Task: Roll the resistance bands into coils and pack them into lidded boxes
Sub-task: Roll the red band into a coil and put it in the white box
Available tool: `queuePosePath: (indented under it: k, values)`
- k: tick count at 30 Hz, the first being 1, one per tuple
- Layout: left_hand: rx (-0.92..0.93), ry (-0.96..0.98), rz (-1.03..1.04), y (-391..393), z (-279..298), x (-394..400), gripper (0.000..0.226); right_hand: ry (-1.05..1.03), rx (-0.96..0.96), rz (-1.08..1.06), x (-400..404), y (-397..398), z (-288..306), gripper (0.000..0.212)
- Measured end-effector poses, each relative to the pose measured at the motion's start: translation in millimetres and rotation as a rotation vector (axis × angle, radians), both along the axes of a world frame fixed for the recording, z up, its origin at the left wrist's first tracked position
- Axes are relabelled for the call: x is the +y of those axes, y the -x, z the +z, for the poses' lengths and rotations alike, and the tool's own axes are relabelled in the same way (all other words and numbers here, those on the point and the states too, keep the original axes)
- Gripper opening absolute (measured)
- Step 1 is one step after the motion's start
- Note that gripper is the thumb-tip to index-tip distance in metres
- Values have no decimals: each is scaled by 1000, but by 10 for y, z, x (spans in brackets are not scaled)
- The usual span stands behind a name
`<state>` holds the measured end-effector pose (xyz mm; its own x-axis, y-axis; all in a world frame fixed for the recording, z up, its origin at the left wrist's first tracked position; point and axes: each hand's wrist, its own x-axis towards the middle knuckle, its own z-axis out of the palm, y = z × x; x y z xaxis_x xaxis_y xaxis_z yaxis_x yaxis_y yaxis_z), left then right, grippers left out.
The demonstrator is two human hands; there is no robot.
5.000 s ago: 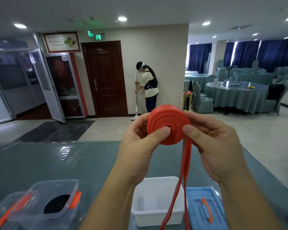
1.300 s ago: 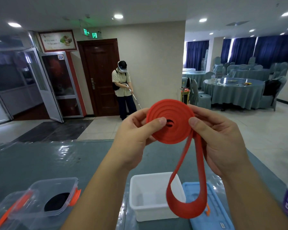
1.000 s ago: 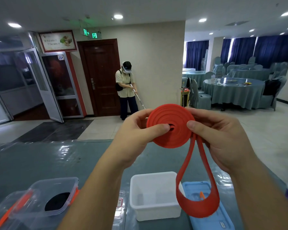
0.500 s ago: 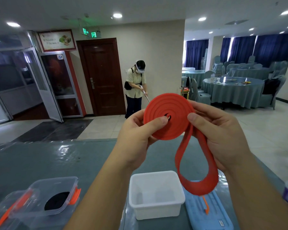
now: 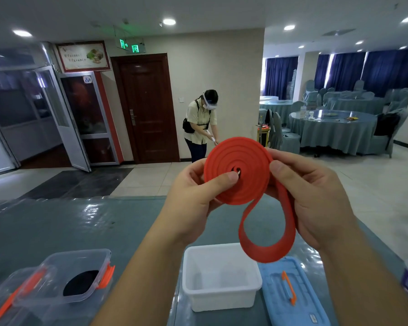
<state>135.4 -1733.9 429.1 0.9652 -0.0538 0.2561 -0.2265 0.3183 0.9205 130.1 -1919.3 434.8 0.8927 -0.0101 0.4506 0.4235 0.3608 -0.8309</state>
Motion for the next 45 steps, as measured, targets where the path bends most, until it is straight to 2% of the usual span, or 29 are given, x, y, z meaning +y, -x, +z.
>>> queuePosePath:
  k: [3, 7, 10, 13, 15, 20, 25, 28, 31, 34, 38, 40, 45]
  values:
    - [-21, -5, 42, 22, -27, -22, 54, -4, 20, 6, 1, 3, -3, 28]
    - [-48, -227, 38, 52, 54, 69, 53, 44, 20, -1, -28, 40, -11, 29]
    - [-56, -137, 16, 75, 83, 59, 50, -4, 31, 14, -34, 63, -14, 30]
    - [-57, -49, 79, 108, -4, -55, 51, 6, 34, -5, -27, 67, -10, 34]
    - [-37, -47, 101, 123, -67, -97, 51, 36, 31, -33, -37, 70, -10, 33]
    - [2, -62, 4, 129, -26, -3, 41, 54, 37, -36, -57, 91, -23, 30]
    - [11, 134, 30, 155, -98, -132, 40, 25, 58, -2, -28, 107, -22, 31]
    - [20, -5, 64, 164, -104, -96, 51, 50, 59, -19, -64, 118, -57, 29]
    - [38, -146, 15, 176, -44, -15, 50, 78, 64, -22, -93, 130, -91, 30]
    - [42, -67, 8, 203, -21, -10, 45, 60, 63, -27, -105, 143, -113, 28]
    - [89, 88, 19, 249, -106, -130, 52, 40, 83, -44, -86, 167, -142, 30]
    - [136, 103, 16, 257, -155, -154, 56, 51, 87, -62, -91, 167, -159, 29]
    - [115, -136, 14, 214, -50, -18, 55, 95, 66, -52, -128, 162, -202, 23]
